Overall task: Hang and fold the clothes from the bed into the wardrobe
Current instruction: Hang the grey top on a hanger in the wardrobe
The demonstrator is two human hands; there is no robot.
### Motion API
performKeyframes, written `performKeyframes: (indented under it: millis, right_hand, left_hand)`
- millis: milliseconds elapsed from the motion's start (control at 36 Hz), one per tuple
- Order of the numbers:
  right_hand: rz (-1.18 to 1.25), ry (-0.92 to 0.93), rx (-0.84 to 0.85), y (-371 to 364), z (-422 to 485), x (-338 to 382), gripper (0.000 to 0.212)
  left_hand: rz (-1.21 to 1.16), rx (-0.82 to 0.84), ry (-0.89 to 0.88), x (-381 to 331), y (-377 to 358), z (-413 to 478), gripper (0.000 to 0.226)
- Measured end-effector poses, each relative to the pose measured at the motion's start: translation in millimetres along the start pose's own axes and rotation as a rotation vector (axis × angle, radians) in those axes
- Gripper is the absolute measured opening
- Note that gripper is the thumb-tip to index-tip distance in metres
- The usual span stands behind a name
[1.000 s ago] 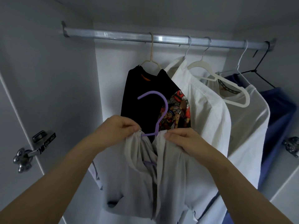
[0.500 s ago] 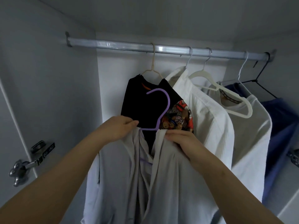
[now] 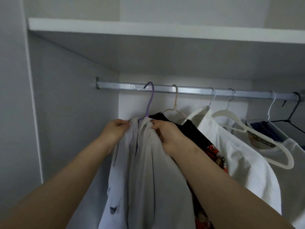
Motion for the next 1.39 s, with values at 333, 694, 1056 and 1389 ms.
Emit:
performKeyframes:
  millis: [333, 694, 1056, 1389]
  right_hand:
    - [-0.069, 0.051, 0.021, -69.1, 100.5, 40.5, 0.036]
    - [0.087, -0.047, 0.015, -84.8, 150.7, -21.4, 0.025]
    - [-0.108, -0.029, -0.015, -68.3, 119.5, -38.1, 0.017]
    - [-0.079, 0.256, -0.120, 4.0, 26.7, 18.8, 0.012]
  left_hand:
    - [-0.130, -0.024, 0.103, -1.7, 39.8, 58.6, 0.018]
    - [-0.316, -0.058, 0.229, 38.1, 35.7, 73.2, 0.020]
    - [-0.401, -0.226, 0.053, 16.8, 39.7, 49.4, 0.014]
    - [-0.480, 0.020, -0.202, -75.8, -25.6, -2.5, 0.022]
Point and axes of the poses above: each hand's wrist, its own z-axis towards the middle knuckle, its own y-axis out of the back of the hand, x = y × z, the point moved 6 cm from there along z, towards the middle knuckle, and after that the axes turned 5 degrees about z, right-handed, at the moved point
